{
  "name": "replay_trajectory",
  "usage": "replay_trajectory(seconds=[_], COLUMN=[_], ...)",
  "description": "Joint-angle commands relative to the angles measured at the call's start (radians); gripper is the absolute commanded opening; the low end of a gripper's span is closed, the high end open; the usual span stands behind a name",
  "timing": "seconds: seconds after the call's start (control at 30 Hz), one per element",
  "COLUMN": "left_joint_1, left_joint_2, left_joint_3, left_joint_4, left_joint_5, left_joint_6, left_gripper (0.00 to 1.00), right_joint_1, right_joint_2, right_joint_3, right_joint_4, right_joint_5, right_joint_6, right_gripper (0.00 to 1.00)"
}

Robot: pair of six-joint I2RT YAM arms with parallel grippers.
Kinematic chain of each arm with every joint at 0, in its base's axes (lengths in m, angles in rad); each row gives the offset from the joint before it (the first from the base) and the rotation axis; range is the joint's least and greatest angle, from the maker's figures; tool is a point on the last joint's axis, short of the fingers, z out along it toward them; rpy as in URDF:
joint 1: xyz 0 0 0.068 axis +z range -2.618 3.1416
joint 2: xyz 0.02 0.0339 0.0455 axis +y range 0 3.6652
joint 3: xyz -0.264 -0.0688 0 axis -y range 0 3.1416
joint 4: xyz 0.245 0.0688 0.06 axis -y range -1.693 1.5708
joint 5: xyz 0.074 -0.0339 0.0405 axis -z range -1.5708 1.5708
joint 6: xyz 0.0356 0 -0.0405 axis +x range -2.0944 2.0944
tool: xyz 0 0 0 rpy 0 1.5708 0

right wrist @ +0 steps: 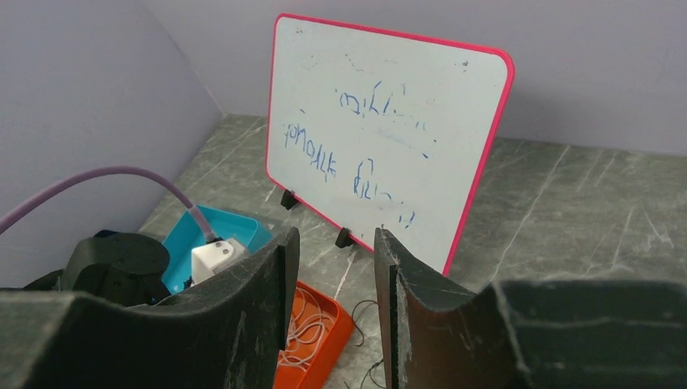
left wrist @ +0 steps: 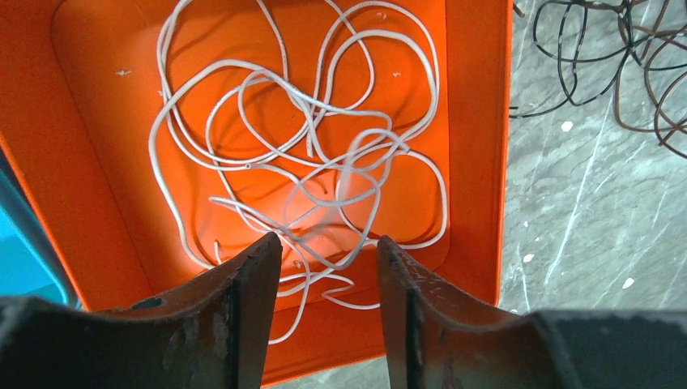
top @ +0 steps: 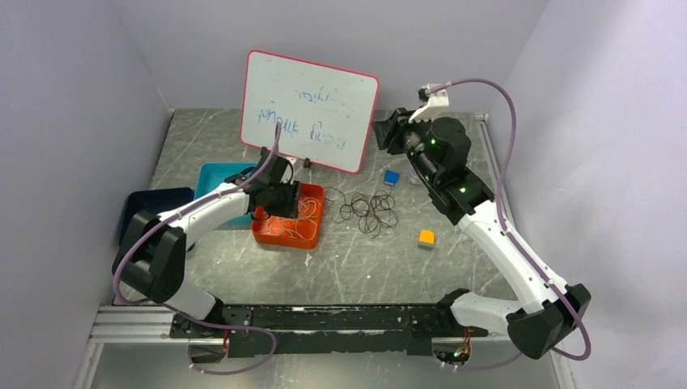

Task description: Untangle the cables

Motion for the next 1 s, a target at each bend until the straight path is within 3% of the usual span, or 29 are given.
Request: replay_trajectory(seconds=[0.0,0.1,0.3,0.5,0.73,0.97], left_joint_1=[0.009,0.009,0.008,0.008,0.009,0.008], left_joint_2=[-0.043,-0.068,-0.141,-0.201,-0.319,-0.336], left_joint_3=[0.045,0.046,0.04,0.02,-0.009,0.011], left_joint_4=[-0.026,-0.033,0.003,0.071,0.183,0.276], left_joint_5=[-0.047,-0.071,-0.081,-0.033,0.01,0.064], left_joint_6=[-0.001,-0.005,-0.005,0.018,0.047,0.061], left_gripper=[0.56,0.64,0.7,0.7,0.66,0.66], right_joint_1=[-0.005,-0.005,-0.005,-0.005,-0.005,-0.005], right_joint_2=[0.004,0.006,0.016,0.032,0.11,0.139], right_joint_3=[-0.013,-0.015,-0.014,-0.018,0.025,-0.05], right_joint_4=[0.024,0.024,0.006,-0.059,-0.282,-0.397], right_joint_5=[-0.011,-0.013,-0.022,-0.048,-0.15,-0.068], right_joint_6=[0.001,0.004,0.002,-0.005,-0.025,0.022], right_gripper=[0.43,0.43,0.43,0.45,0.46,0.46])
